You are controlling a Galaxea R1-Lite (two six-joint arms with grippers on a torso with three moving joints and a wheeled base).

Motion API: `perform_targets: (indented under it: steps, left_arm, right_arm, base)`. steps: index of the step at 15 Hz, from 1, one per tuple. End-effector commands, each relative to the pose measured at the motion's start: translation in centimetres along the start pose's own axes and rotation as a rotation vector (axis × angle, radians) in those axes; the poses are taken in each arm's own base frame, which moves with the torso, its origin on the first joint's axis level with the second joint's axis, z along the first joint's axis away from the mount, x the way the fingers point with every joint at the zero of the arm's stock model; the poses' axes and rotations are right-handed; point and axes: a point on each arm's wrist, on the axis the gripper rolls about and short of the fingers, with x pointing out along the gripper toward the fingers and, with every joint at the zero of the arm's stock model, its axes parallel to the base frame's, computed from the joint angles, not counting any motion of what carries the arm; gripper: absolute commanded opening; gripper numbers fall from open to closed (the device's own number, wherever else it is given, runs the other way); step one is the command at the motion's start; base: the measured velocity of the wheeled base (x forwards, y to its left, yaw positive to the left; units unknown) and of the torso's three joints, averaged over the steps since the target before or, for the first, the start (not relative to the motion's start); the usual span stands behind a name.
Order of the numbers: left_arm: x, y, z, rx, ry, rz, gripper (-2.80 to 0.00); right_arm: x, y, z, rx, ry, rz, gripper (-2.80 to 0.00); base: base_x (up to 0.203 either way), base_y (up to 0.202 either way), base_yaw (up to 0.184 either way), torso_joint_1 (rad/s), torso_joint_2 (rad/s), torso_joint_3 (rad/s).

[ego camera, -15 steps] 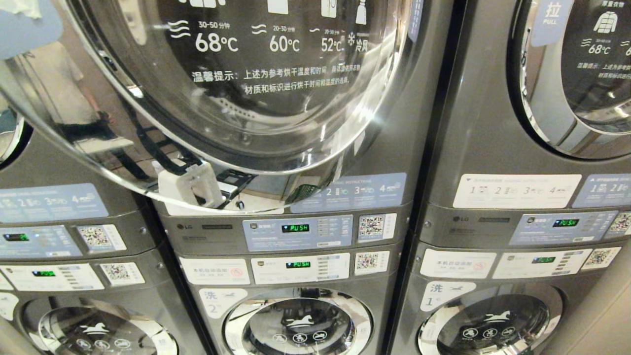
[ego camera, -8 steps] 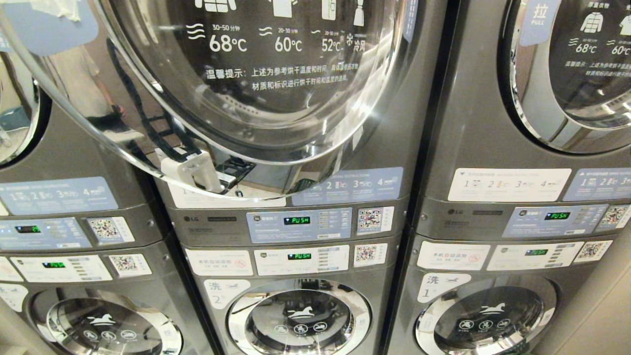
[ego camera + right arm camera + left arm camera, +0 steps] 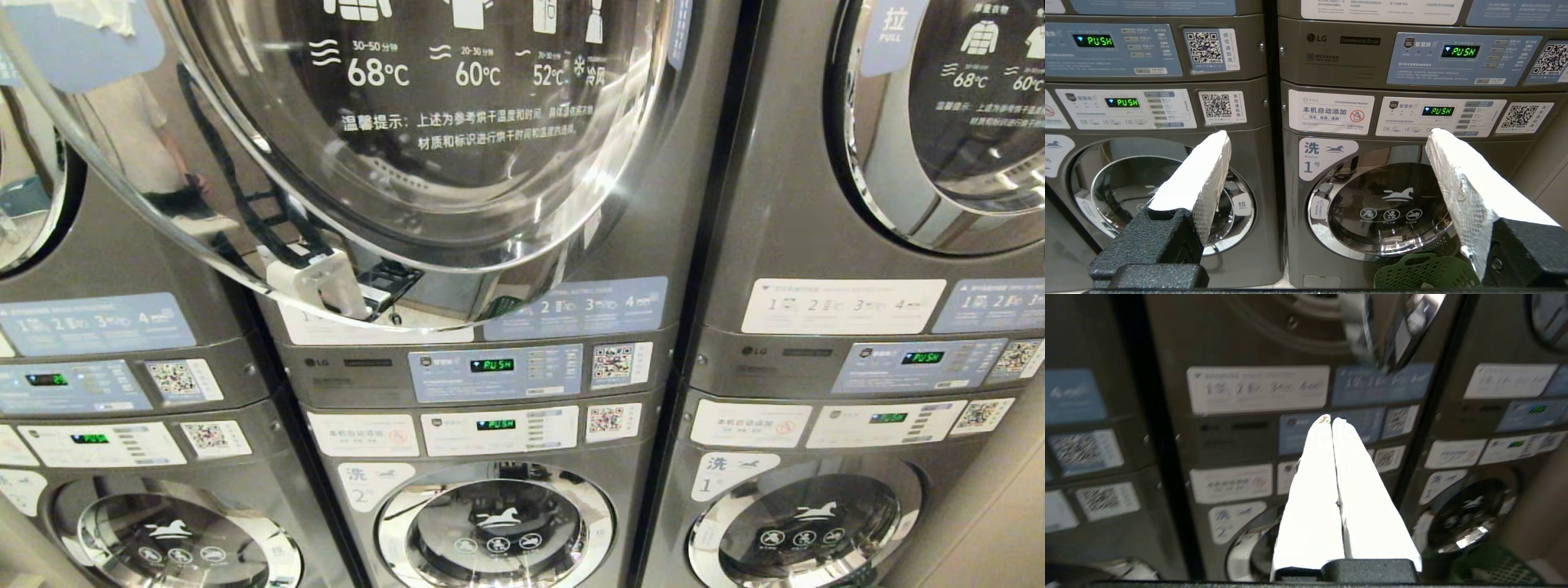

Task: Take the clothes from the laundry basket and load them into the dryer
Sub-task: Open the dryer

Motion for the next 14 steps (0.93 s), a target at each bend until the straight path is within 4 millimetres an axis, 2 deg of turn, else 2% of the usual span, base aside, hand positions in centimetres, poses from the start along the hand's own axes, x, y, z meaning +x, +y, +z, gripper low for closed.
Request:
perform_targets:
  steps: [1, 3, 5, 7, 12, 14]
  left_arm:
    - [5.4, 1.1, 3.0, -0.059, 0.121, -0.019, -2.80]
    - [10.0, 2.0, 5.3, -0.097, 0.130, -0.049, -2.80]
    - [14.3, 2.9, 6.4, -0.109, 0.110, -0.069, -2.80]
    - [17.0, 3.6, 6.8, -0.113, 0.093, -0.080, -2.80]
    - [19.7, 4.5, 5.8, -0.115, 0.060, -0.080, -2.80]
    - [20.2, 4.3, 6.3, -0.104, 0.034, -0.102, -2.80]
  right_arm:
    - [0.0, 0.0, 0.0, -0.001, -0.002, 0.001, 0.00]
    - [0.0, 0.0, 0.0, 0.001, -0.002, 0.001, 0.00]
    - [0.0, 0.0, 0.0, 0.005, -0.002, -0.003, 0.00]
    - [0.0, 0.0, 0.0, 0.008, -0.002, -0.008, 0.00]
    - [0.0, 0.0, 0.0, 0.007, -0.002, -0.007, 0.00]
    - [0.0, 0.0, 0.0, 0.010, -0.004, -0.008, 0.00]
  base:
    - [0.000, 0.000, 0.000, 0.000, 0.00, 0.000]
    - [0.000, 0.000, 0.000, 0.000, 0.00, 0.000]
    - [0.000, 0.000, 0.000, 0.000, 0.00, 0.000]
    - [0.000, 0.000, 0.000, 0.000, 0.00, 0.000]
    - [0.000, 0.000, 0.000, 0.000, 0.00, 0.000]
    - [0.000, 0.000, 0.000, 0.000, 0.00, 0.000]
